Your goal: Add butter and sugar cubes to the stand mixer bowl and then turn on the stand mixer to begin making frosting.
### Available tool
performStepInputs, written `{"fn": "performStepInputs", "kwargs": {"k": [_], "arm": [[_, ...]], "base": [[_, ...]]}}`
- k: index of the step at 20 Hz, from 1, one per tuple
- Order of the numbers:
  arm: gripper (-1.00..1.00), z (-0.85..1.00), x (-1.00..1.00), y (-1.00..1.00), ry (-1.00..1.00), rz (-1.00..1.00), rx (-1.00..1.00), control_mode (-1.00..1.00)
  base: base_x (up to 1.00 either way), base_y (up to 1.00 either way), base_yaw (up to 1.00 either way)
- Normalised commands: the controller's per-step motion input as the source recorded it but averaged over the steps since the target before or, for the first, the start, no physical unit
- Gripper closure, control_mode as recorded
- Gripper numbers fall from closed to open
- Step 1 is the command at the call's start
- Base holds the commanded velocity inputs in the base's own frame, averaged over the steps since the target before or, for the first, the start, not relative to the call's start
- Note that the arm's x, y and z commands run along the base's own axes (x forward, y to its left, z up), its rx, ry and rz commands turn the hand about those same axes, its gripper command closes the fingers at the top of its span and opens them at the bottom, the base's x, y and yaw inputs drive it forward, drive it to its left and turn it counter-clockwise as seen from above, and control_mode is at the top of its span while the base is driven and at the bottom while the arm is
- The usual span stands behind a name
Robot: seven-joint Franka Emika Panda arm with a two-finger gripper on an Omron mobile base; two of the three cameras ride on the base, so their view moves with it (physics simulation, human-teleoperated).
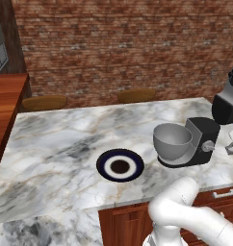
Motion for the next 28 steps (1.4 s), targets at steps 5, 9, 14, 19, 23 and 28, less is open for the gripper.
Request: {"fn": "performStepInputs", "kwargs": {"k": [5,9,14,19,23,28], "arm": [[1.0,0.7,0.0,0.96,0.0,0.0,-0.2,-1.0],[1.0,0.71,0.0,0.94,0.0,0.0,-0.2,-1.0],[1.0,0.62,0.16,0.85,0.06,0.0,-0.18,-1.0],[1.0,0.33,0.43,0.57,0.13,0.0,-0.15,-1.0],[1.0,0.02,0.45,0.12,0.15,0.0,-0.12,-1.0],[1.0,-0.16,0.4,0.0,0.15,0.0,-0.09,-1.0]], "base": [[0.0,0.0,0.0],[0.0,0.0,0.0],[0.0,0.0,0.0],[0.0,0.0,0.0],[0.0,0.0,0.0],[0.0,0.0,0.0]]}}
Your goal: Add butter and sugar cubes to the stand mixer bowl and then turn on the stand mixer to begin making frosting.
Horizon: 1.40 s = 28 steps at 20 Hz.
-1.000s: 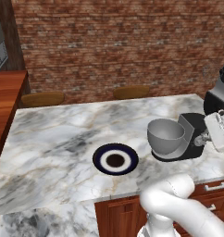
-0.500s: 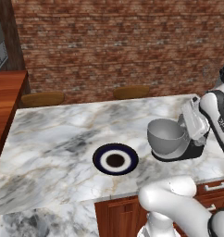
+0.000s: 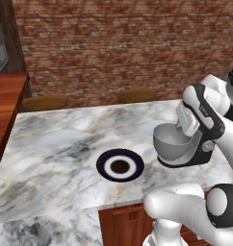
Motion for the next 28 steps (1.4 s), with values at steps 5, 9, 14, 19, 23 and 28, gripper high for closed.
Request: {"fn": "performStepInputs", "kwargs": {"k": [5,9,14,19,23,28], "arm": [[1.0,-0.3,0.34,0.0,0.14,0.0,-0.08,-1.0],[1.0,-0.39,0.24,0.0,0.1,0.0,-0.08,-1.0],[1.0,-0.38,0.18,0.0,0.05,0.0,-0.07,-1.0],[1.0,-0.32,0.01,0.0,0.01,0.0,-0.02,-1.0],[1.0,-0.33,0.0,0.0,0.0,0.0,-0.01,-1.0],[1.0,-0.28,0.01,0.0,0.0,0.0,-0.03,-1.0]], "base": [[0.0,0.0,0.0],[0.0,0.0,0.0],[0.0,0.0,0.0],[0.0,0.0,0.0],[0.0,0.0,0.0],[0.0,0.0,0.0]]}}
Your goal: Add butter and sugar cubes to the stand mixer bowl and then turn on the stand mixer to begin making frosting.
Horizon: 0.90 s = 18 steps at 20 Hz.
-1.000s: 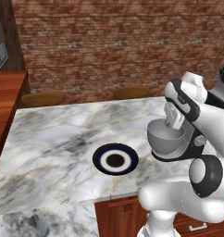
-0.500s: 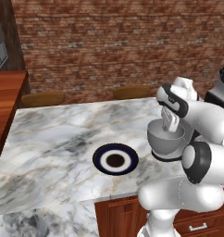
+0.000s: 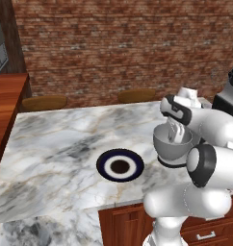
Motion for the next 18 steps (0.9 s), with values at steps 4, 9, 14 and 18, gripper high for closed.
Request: {"fn": "performStepInputs", "kwargs": {"k": [4,9,14,18], "arm": [[-1.0,-0.21,0.03,0.0,0.01,0.0,-0.03,-1.0],[-1.0,-0.04,0.0,0.0,0.0,0.0,0.0,-1.0],[-1.0,0.0,0.0,0.0,0.0,0.0,0.0,-1.0],[-1.0,0.1,0.0,0.0,0.0,0.0,-0.01,-1.0]], "base": [[0.0,0.0,0.0],[0.0,0.0,0.0],[0.0,0.0,0.0],[0.0,0.0,0.0]]}}
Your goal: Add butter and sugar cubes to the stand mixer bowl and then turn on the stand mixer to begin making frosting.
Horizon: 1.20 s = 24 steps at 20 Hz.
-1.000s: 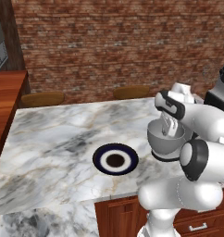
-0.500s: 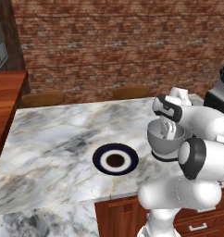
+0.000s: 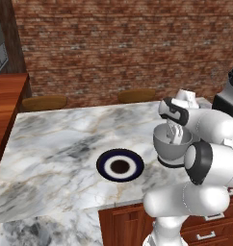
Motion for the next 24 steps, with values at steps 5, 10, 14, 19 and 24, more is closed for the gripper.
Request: {"fn": "performStepInputs", "kwargs": {"k": [5,10,14,19,24], "arm": [[-1.0,0.4,0.0,0.01,0.0,0.0,-0.03,-1.0],[-1.0,0.49,0.0,0.02,0.0,0.0,-0.05,-1.0],[-1.0,0.32,-0.04,0.0,0.0,0.03,-0.04,-1.0],[-1.0,0.21,-0.17,0.0,0.0,0.13,-0.05,-1.0],[-1.0,0.11,-0.43,-0.01,-0.03,0.19,-0.04,-1.0]], "base": [[0.0,0.0,0.0],[0.0,0.0,0.0],[0.0,0.0,0.0],[0.0,0.0,0.0],[0.0,0.0,0.0]]}}
